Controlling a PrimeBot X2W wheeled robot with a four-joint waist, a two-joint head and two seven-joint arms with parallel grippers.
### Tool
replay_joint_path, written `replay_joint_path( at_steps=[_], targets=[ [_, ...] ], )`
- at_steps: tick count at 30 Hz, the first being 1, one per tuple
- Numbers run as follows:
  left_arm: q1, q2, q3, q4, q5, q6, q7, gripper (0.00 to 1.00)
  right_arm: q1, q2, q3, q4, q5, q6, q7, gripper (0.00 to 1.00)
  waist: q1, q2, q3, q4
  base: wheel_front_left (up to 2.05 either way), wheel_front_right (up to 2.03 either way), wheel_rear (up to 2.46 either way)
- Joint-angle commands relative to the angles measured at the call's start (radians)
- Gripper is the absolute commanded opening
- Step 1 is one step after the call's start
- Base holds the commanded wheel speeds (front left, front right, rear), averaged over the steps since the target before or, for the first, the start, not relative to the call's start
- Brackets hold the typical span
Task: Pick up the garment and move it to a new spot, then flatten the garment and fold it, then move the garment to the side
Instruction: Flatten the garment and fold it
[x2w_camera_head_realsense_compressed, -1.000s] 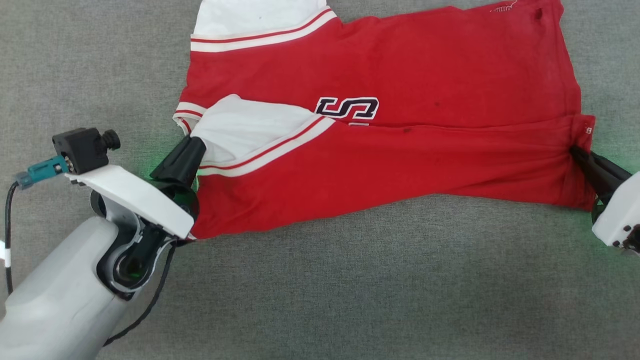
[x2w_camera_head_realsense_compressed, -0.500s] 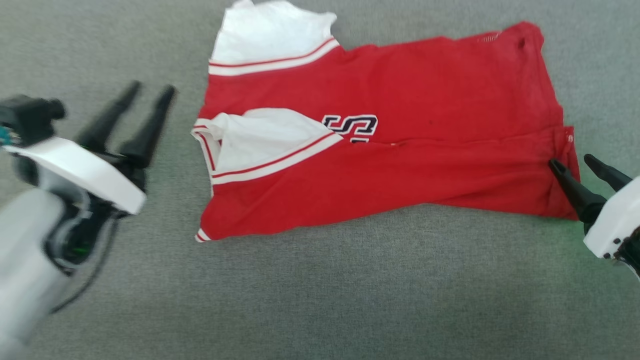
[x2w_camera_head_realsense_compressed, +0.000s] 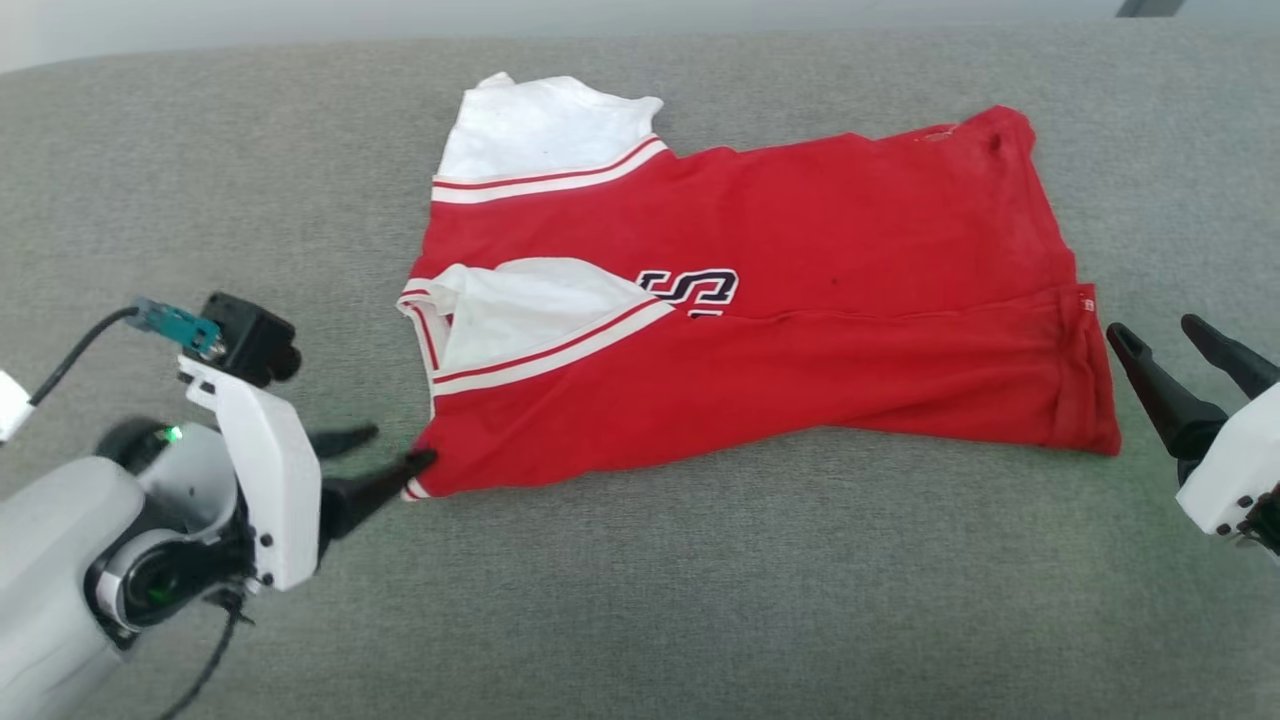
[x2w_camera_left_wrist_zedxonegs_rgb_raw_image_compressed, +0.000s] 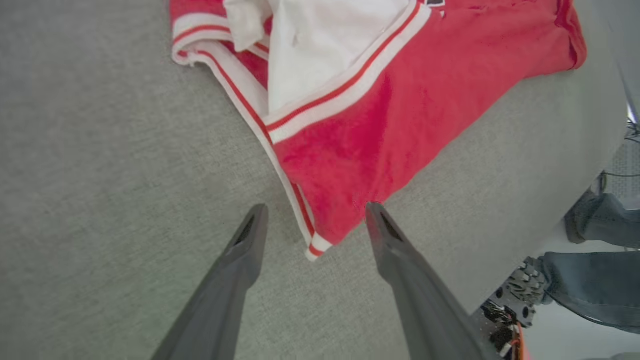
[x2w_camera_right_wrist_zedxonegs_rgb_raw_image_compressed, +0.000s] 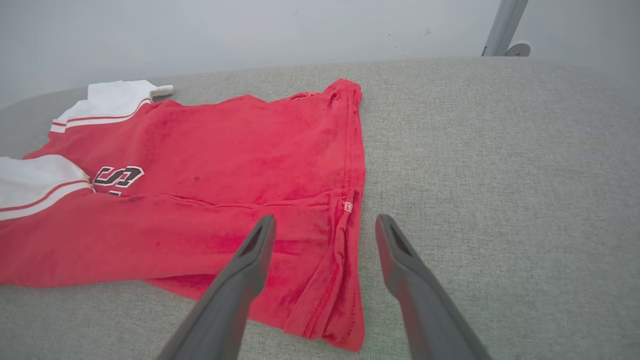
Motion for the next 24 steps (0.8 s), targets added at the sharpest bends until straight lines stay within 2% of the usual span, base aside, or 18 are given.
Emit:
replay_joint_path(
  at_steps=[1,5,9,17,18,19,20,21,23,24],
  targets=[
    [0.019,-0.012,-0.002,0.000,-0.046,-0.003,0.031,1.00,0.000,0.006,0.001,-0.007,-0.002,-0.001,0.003,1.00,0.0000,0.0000,0.004,-0.011,0.00,0.00,0.00],
    [0.030,-0.029,-0.001,0.025,-0.104,-0.011,0.063,1.00,0.003,0.018,0.005,-0.010,-0.004,-0.001,0.007,1.00,0.0000,0.0000,0.013,-0.033,0.00,0.00,0.00],
    [0.031,-0.047,-0.013,0.079,-0.113,-0.015,0.085,1.00,-0.008,0.025,0.010,-0.016,-0.005,-0.001,0.011,1.00,0.0000,0.0000,0.029,-0.058,0.00,0.00,0.00],
    [0.030,-0.141,-0.035,0.246,-0.159,-0.025,0.133,1.00,-0.025,0.034,0.032,-0.007,-0.006,-0.001,0.022,1.00,0.0000,0.0000,0.051,-0.094,0.00,0.00,0.00],
    [0.031,-0.149,-0.039,0.260,-0.160,-0.029,0.140,0.92,-0.023,0.031,0.038,-0.007,-0.002,-0.001,0.026,1.00,0.0000,0.0000,0.051,-0.097,0.00,0.00,0.00],
    [0.031,-0.156,-0.040,0.269,-0.164,-0.032,0.141,0.59,-0.022,0.025,0.042,-0.006,0.001,-0.001,0.032,1.00,0.0000,0.0000,0.052,-0.100,0.00,0.00,0.00],
    [0.031,-0.156,-0.040,0.269,-0.164,-0.032,0.141,0.59,-0.022,0.025,0.042,-0.006,0.001,-0.001,0.032,1.00,0.0000,0.0000,0.052,-0.100,0.00,0.00,0.00],
    [0.031,-0.162,-0.037,0.275,-0.172,-0.035,0.141,0.46,-0.019,0.022,0.046,-0.008,0.003,-0.001,0.042,1.00,0.0000,0.0000,0.053,-0.102,0.00,0.00,0.00],
    [0.029,-0.171,-0.034,0.280,-0.181,-0.042,0.142,0.00,-0.013,0.011,0.055,-0.013,0.007,-0.001,0.065,1.00,0.0000,0.0000,0.054,-0.104,0.00,0.00,0.00],
    [0.028,-0.173,-0.034,0.279,-0.183,-0.044,0.142,0.00,-0.011,0.004,0.059,-0.015,0.010,-0.001,0.081,1.00,0.0000,0.0000,0.055,-0.105,0.00,0.00,0.00]
  ],
)
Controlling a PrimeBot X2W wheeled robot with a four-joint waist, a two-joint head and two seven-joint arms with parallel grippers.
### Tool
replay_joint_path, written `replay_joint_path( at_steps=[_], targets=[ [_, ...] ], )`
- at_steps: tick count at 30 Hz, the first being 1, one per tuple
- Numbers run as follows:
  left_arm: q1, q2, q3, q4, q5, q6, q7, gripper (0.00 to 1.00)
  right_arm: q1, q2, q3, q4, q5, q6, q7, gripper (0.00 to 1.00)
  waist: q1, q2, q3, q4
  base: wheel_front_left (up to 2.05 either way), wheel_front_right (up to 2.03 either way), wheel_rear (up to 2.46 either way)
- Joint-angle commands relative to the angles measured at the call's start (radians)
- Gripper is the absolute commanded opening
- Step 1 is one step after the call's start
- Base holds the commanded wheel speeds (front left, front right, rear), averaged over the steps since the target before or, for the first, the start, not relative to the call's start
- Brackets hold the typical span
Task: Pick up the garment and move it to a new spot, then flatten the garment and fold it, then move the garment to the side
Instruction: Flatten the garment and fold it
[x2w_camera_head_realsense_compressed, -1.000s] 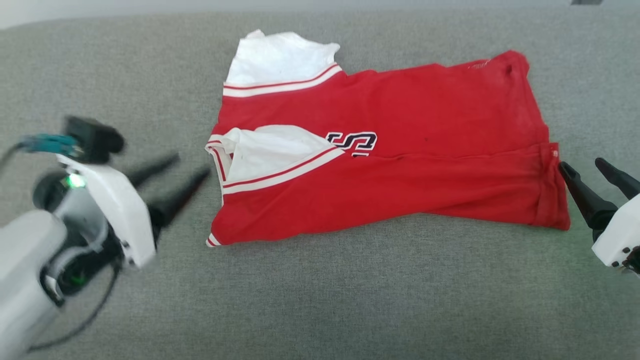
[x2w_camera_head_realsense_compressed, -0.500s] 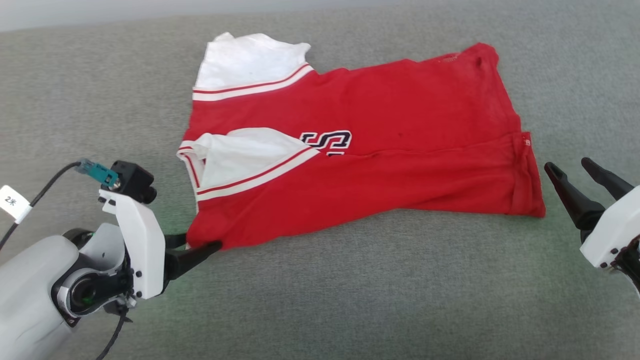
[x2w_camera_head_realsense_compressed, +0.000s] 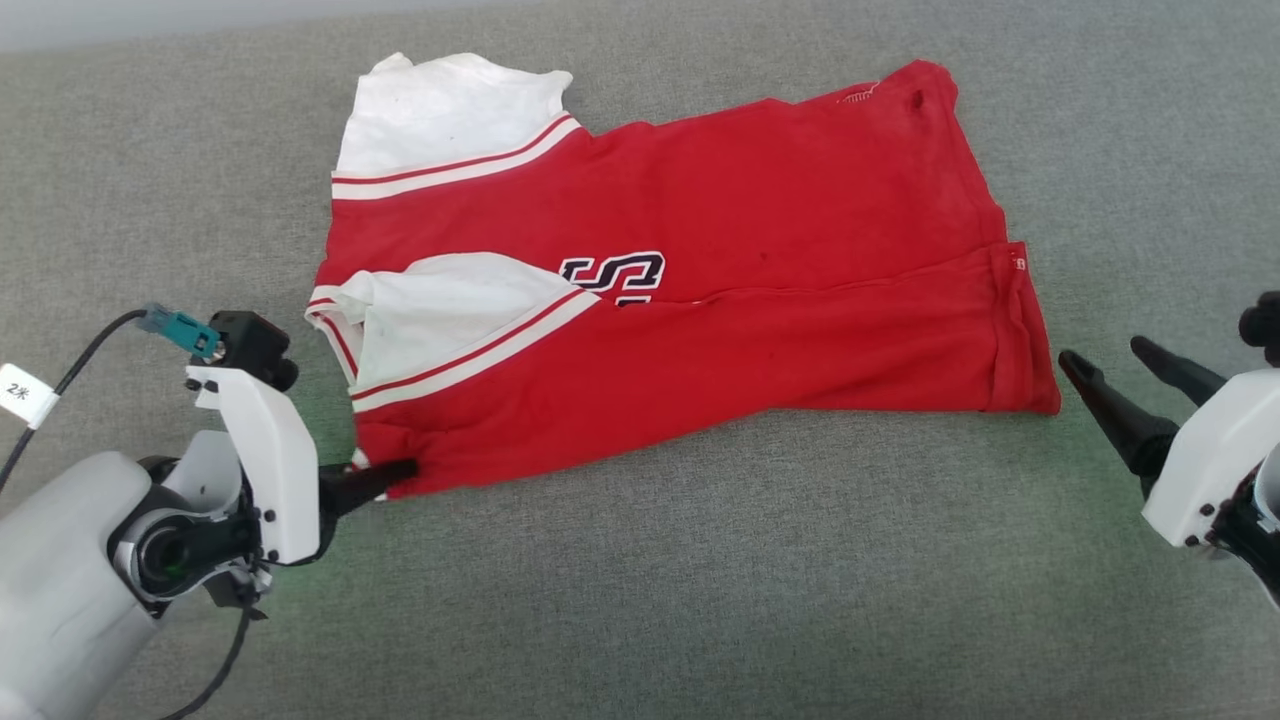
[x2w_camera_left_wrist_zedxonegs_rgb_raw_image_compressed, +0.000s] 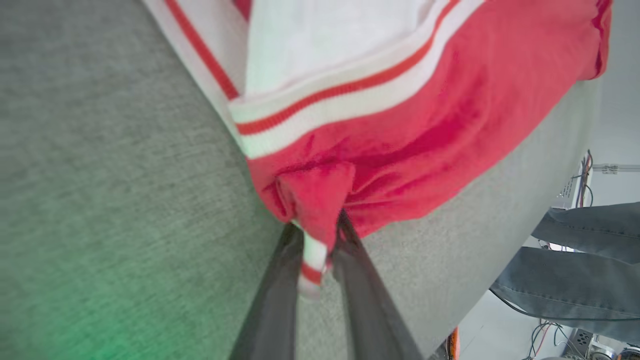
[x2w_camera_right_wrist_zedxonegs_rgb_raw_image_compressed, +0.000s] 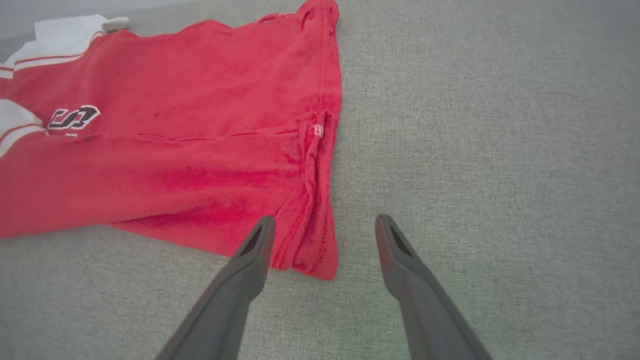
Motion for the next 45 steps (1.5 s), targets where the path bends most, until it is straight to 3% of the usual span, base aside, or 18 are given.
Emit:
replay_joint_path(
  at_steps=[1,11,18,22,26,27,28,29,30,39,45],
  targets=[
    [0.026,-0.042,-0.028,0.009,0.000,0.000,0.005,0.00,0.004,-0.010,0.005,-0.004,0.007,-0.001,0.019,1.00,0.0000,-0.0001,0.001,0.000,0.00,0.00,0.00],
    [0.004,-0.056,-0.021,-0.026,0.012,-0.002,-0.030,0.00,-0.020,-0.091,0.047,-0.028,0.031,-0.001,0.229,1.00,0.0000,-0.0001,0.019,0.030,0.00,0.00,0.00],
    [-0.019,-0.064,-0.019,-0.065,0.021,-0.002,-0.053,0.00,-0.078,-0.114,0.046,0.000,-0.036,-0.001,0.388,1.00,0.0000,-0.0001,0.054,0.062,0.00,0.00,0.00],
    [-0.031,-0.071,-0.017,-0.068,0.027,-0.001,-0.071,0.00,-0.128,-0.053,0.051,0.054,-0.069,-0.001,0.401,1.00,0.0000,-0.0001,0.076,0.074,0.00,0.00,0.00],
    [-0.040,-0.087,-0.027,-0.063,0.033,-0.001,-0.079,0.00,-0.151,-0.042,0.089,0.115,-0.103,-0.001,0.422,1.00,0.0000,-0.0001,0.086,0.088,0.00,0.00,0.00],
    [-0.042,-0.091,-0.029,-0.061,0.033,-0.001,-0.082,0.00,-0.153,-0.041,0.098,0.124,-0.106,-0.001,0.426,0.91,0.0000,-0.0001,0.087,0.091,0.00,0.00,0.00],
    [-0.044,-0.095,-0.029,-0.060,0.033,-0.001,-0.088,0.00,-0.155,-0.043,0.111,0.132,-0.109,-0.001,0.430,0.50,0.0000,-0.0001,0.087,0.094,0.00,0.00,0.00],
    [-0.044,-0.098,-0.030,-0.060,0.032,-0.001,-0.092,0.00,-0.155,-0.045,0.119,0.137,-0.105,-0.001,0.431,0.37,0.0000,-0.0001,0.085,0.097,0.00,0.00,0.00],
    [-0.044,-0.100,-0.032,-0.060,0.031,-0.001,-0.096,0.00,-0.153,-0.044,0.120,0.142,-0.097,-0.001,0.424,0.00,0.0000,-0.0001,0.082,0.099,0.00,0.00,0.00],
    [0.026,-0.040,-0.009,-0.132,0.003,-0.003,-0.207,0.00,-0.091,-0.063,0.059,0.091,-0.048,-0.001,0.338,0.00,0.0000,-0.0001,0.012,0.114,0.00,0.00,0.00],
    [0.082,0.011,-0.016,-0.197,0.002,-0.003,-0.254,0.00,0.007,-0.073,0.012,0.017,-0.032,-0.001,0.345,0.00,0.0000,-0.0001,-0.021,0.124,0.00,0.00,0.00]
  ],
)
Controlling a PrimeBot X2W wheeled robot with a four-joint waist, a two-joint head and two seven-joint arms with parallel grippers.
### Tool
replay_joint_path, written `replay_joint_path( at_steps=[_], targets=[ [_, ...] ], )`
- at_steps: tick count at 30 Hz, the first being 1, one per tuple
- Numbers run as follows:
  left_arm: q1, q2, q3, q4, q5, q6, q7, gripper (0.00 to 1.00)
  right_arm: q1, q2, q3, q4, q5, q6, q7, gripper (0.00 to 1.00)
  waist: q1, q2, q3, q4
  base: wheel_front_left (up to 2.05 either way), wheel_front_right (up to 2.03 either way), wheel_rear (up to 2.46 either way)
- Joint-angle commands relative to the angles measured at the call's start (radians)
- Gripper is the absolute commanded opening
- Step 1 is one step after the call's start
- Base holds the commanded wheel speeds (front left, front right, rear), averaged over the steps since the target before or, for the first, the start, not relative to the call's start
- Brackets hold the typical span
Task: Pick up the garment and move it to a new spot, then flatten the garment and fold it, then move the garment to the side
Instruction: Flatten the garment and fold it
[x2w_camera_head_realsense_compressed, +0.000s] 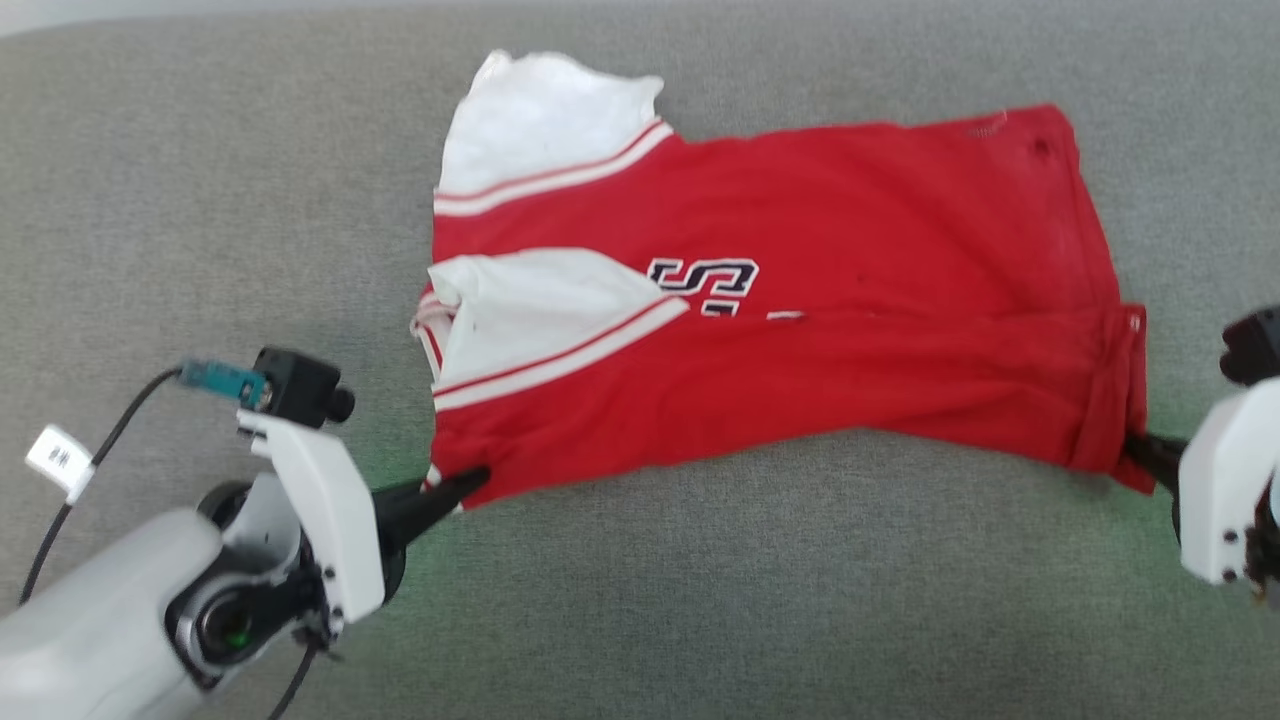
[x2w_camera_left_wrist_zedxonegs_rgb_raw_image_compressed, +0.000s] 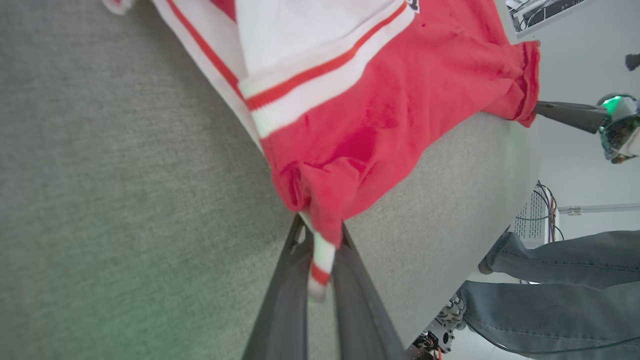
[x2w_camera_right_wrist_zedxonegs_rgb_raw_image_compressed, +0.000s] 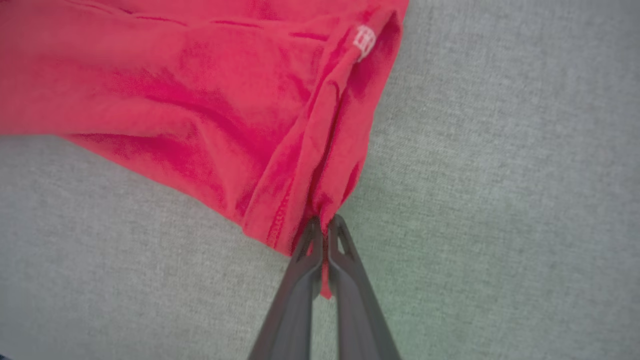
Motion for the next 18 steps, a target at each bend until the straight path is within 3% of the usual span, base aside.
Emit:
replay_joint_path(
  at_steps=[1,11,16,17,18],
  targets=[
    [0.015,0.008,-0.002,-0.010,-0.003,0.003,-0.008,0.00,0.015,0.000,-0.006,-0.011,0.005,-0.001,0.005,0.00,0.0000,0.0000,-0.010,0.003,0.00,0.00,0.00],
    [0.147,0.142,-0.028,-0.177,-0.008,0.003,-0.077,0.00,0.240,-0.008,-0.112,-0.157,0.044,-0.001,0.083,0.00,0.0000,0.0000,-0.043,0.012,0.00,0.00,0.00],
    [0.195,0.175,-0.033,-0.215,-0.008,0.003,-0.115,0.02,0.300,0.008,-0.160,-0.210,0.047,-0.001,0.091,0.00,0.0000,0.0000,-0.041,0.009,0.00,0.00,0.00],
    [0.198,0.175,-0.032,-0.214,-0.003,0.003,-0.122,0.09,0.303,0.015,-0.167,-0.217,0.045,-0.001,0.085,0.09,0.0000,0.0000,-0.041,0.008,0.00,0.00,0.00],
    [0.199,0.173,-0.032,-0.210,0.003,0.006,-0.127,0.14,0.302,0.021,-0.175,-0.223,0.038,-0.001,0.078,0.32,0.0000,0.0000,-0.041,0.008,0.00,0.00,0.00]
  ],
)
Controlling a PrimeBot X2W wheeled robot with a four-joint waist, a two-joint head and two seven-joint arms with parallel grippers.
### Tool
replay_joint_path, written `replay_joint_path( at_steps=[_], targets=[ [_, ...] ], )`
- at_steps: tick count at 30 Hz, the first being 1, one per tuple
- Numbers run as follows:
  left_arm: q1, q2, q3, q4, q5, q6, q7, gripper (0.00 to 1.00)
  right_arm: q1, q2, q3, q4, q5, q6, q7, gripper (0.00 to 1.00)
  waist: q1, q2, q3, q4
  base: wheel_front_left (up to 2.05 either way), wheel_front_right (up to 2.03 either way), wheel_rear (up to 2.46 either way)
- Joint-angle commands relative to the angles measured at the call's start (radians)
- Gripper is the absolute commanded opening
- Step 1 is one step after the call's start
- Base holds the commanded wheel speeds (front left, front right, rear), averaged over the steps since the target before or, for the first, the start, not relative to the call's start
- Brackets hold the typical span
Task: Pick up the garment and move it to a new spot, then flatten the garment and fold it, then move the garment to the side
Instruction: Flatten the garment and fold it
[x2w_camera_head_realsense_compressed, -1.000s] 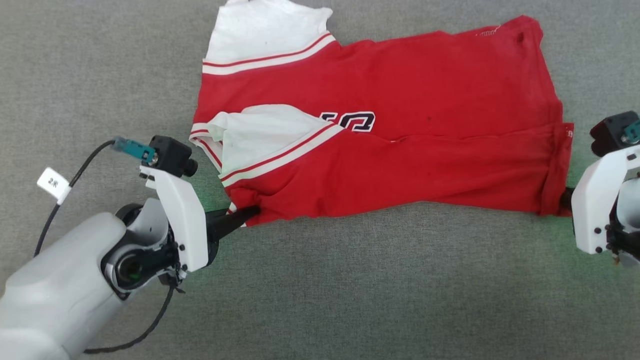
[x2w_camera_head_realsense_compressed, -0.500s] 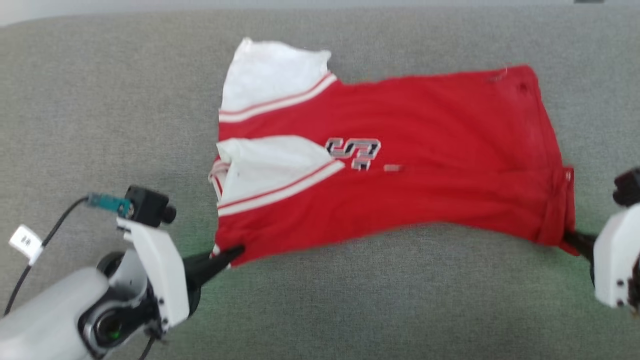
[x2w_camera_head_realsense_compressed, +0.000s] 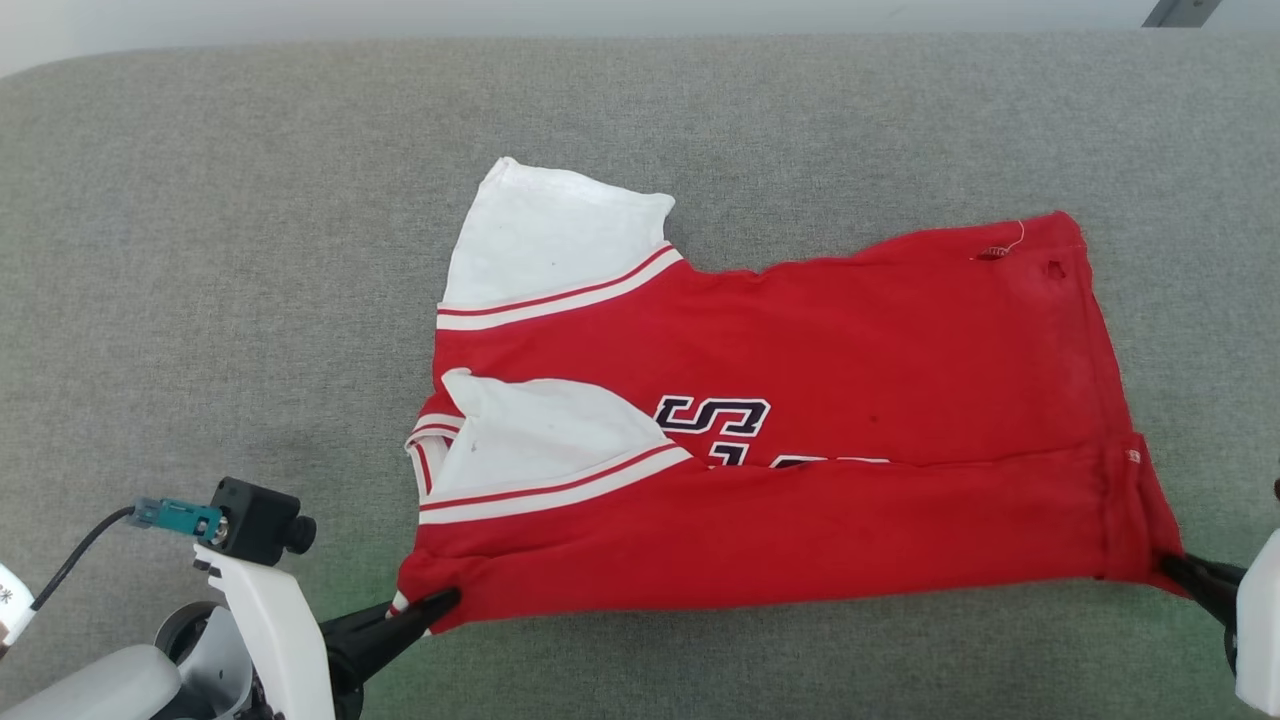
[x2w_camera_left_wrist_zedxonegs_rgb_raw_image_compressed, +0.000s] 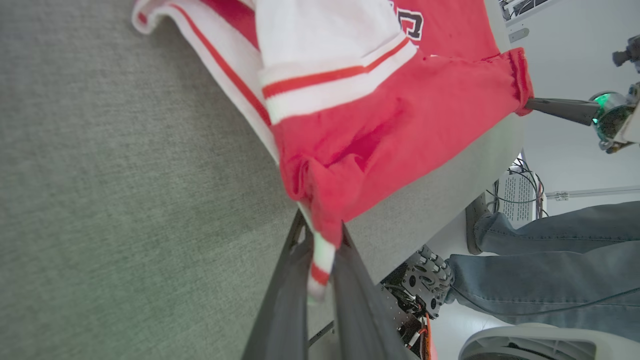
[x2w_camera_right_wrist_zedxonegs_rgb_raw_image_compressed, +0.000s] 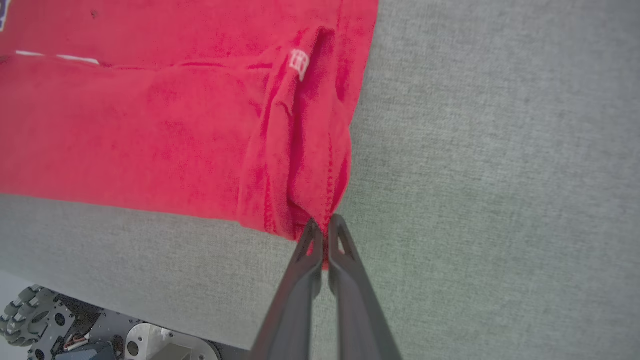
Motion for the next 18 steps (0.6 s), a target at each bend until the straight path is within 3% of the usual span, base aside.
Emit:
replay_joint_path(
  at_steps=[1,2,3,4,5,12,18],
  targets=[
    [0.008,-0.005,0.000,0.007,0.013,0.008,-0.013,0.26,0.001,0.011,-0.015,-0.009,-0.015,-0.001,-0.017,0.87,0.0000,0.0000,-0.001,0.000,0.00,0.00,0.00],
    [0.006,-0.011,0.002,0.010,0.018,0.009,-0.018,0.38,-0.002,0.014,-0.017,-0.013,-0.020,-0.001,-0.022,1.00,0.0000,0.0000,-0.001,0.000,0.00,0.00,0.00],
    [0.004,-0.015,0.004,0.013,0.021,0.012,-0.022,0.49,-0.006,0.021,-0.020,-0.017,-0.022,-0.001,-0.029,1.00,0.0000,0.0000,-0.002,-0.001,0.00,0.00,0.00],
    [0.003,-0.017,0.005,0.014,0.023,0.015,-0.026,0.84,-0.009,0.027,-0.023,-0.019,-0.026,-0.001,-0.034,1.00,0.0000,0.0000,-0.002,-0.002,0.00,0.00,0.00],
    [0.001,-0.016,0.007,0.017,0.026,0.017,-0.031,1.00,-0.013,0.027,-0.023,-0.025,-0.032,-0.001,-0.045,1.00,0.0000,0.0000,-0.003,-0.003,0.00,0.00,0.00],
    [-0.024,0.008,0.053,0.047,0.065,0.070,-0.115,1.00,-0.065,0.071,-0.006,-0.023,-0.095,-0.001,-0.229,1.00,0.0000,0.0000,-0.006,-0.027,0.00,0.00,0.00],
    [-0.084,-0.002,0.140,0.109,0.129,0.125,-0.271,1.00,-0.132,0.126,0.042,0.007,-0.164,-0.001,-0.486,1.00,0.0000,0.0000,0.002,-0.074,0.00,0.00,0.00]
  ],
)
